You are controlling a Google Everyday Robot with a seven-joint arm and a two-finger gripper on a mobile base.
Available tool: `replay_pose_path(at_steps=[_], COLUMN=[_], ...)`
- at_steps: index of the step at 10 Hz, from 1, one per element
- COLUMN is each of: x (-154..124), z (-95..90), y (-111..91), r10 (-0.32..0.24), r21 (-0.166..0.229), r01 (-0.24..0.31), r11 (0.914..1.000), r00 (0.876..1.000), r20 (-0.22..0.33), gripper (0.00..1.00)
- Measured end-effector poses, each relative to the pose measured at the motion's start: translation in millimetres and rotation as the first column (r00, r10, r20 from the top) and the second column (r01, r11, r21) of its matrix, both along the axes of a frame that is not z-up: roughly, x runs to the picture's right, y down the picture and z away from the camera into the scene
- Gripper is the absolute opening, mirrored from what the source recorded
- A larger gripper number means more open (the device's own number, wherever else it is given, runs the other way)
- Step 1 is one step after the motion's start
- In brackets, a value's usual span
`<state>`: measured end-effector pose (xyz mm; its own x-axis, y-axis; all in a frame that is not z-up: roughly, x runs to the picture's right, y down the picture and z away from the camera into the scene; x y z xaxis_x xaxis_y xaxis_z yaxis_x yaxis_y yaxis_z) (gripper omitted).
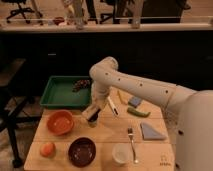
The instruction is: Wipe red bowl with eraser
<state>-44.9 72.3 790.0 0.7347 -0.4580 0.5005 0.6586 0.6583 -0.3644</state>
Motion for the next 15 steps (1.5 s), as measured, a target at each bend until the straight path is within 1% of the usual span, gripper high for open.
replay_pose_path(at_steps=[1,2,3,5,6,7,8,14,15], x=[-3.3,-4.9,-6.5,-13.9,-20.6,-28.9,-41.7,-40.3,-41.9], z=[1.5,3.8,5.7,8.7,11.0,12.4,13.3,13.8,12.9], y=[0.0,1.6,4.1,8.7,9.3,9.2,9.4,9.3,9.3], r10=[0.011,0.05,0.084,0.134,0.142,0.143,0.134,0.133,0.131], r21=[-0.005,-0.012,-0.016,-0.019,-0.016,-0.017,-0.016,-0.016,-0.008], r01=[-0.011,-0.05,-0.086,-0.137,-0.146,-0.147,-0.137,-0.136,-0.133], r11=[0.9999,0.9987,0.9962,0.9904,0.9891,0.989,0.9905,0.9906,0.991], r00=[1.0,0.997,0.993,0.983,0.98,0.98,0.983,0.983,0.984], r20=[-0.015,-0.051,-0.081,-0.127,-0.138,-0.136,-0.127,-0.129,-0.122], gripper=[0.0,0.0,0.0,0.0,0.0,0.0,0.0,0.0,0.0])
